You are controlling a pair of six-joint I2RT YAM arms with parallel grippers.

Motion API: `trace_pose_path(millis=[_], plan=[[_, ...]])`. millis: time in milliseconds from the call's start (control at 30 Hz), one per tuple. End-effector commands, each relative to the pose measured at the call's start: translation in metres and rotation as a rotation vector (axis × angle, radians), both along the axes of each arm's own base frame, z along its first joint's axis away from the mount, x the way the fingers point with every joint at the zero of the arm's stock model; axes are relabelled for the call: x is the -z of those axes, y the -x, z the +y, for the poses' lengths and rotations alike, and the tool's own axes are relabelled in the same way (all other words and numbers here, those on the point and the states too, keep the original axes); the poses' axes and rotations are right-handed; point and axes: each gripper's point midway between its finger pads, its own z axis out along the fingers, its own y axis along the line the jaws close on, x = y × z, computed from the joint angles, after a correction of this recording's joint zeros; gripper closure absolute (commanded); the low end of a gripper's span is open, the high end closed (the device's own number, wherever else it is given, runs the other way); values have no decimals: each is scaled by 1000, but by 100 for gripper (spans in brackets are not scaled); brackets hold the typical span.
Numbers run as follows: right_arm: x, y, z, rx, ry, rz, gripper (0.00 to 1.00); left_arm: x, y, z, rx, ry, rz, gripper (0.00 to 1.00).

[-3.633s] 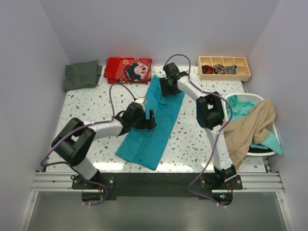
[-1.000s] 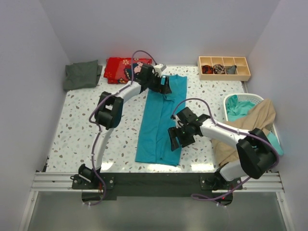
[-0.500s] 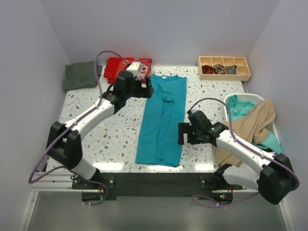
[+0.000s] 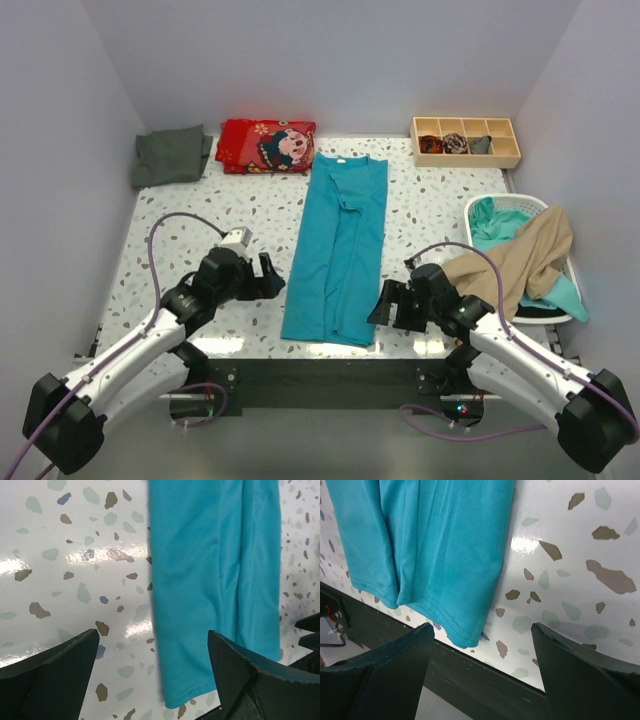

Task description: Fold and stack the t-shirts

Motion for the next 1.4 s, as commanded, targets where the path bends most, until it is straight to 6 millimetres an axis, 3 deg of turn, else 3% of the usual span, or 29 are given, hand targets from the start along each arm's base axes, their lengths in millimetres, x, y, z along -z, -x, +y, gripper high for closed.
trace_pose_path(millis=[0,133,500,733,967,1100,1200,1300,1367], plan=[[-3,4,5,-6,-26,29,18,14,30,-12,28,103,79,9],[1,7,3,-23,3,56,20,35,52,-22,51,126,162,18],[15,14,11,-83,0,119,21,71,84,-20,59,21,284,21],[20,21,18,-104,-11,139,28,70,92,-41,115,62,293,43],[32,35,26,-166,8,182,44,77,102,-53,154,38,313,62],[38,33,30,-157,5,177,51,77,102,-56,158,34,309,72],[39,29,26,-135,33,160,66,74,101,-57,159,39,306,80],[37,25,17,-107,78,136,98,72,102,-60,173,35,303,96],[31,23,13,-94,84,109,100,71,104,-61,188,29,301,100]])
